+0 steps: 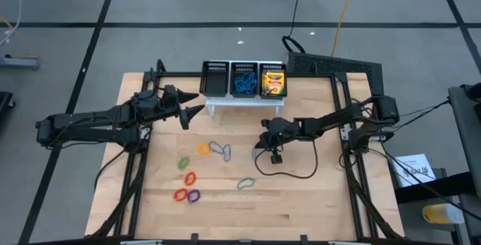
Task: Pick & Place Office Desk Supplies
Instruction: Put the blue rubber band into the middle black bin
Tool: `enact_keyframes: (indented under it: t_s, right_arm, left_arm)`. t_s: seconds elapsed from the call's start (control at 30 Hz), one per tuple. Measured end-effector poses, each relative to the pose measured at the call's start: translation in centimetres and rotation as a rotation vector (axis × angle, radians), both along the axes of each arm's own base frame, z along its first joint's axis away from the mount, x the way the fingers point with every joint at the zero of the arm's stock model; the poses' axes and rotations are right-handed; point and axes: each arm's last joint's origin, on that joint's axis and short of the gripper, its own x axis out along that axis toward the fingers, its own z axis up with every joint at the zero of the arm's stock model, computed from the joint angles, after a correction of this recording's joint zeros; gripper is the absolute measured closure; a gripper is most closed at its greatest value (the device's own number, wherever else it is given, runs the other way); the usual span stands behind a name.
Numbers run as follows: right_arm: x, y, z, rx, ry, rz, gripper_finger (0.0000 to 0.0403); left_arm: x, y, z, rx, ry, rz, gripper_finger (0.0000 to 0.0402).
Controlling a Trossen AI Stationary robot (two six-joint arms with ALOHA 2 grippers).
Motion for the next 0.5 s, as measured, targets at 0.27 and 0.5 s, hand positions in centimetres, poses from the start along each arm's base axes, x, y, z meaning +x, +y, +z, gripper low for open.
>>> enact_keyframes:
  t_s: [0.27,0.5]
  right_arm:
    - [-0.5,0.1,3.0,-0.007,-0.116,0.050,0.0403]
    - [0.0,0.2,1.7,-0.013,-0.079,-0.008,0.0348]
  left_arm:
    - [0.0,-0.1,0.0,0.000,-0.001,-0.005,0.0107]
    - [0.0,-0.1,0.0,0.000,-0.001,-0.005,0.0108]
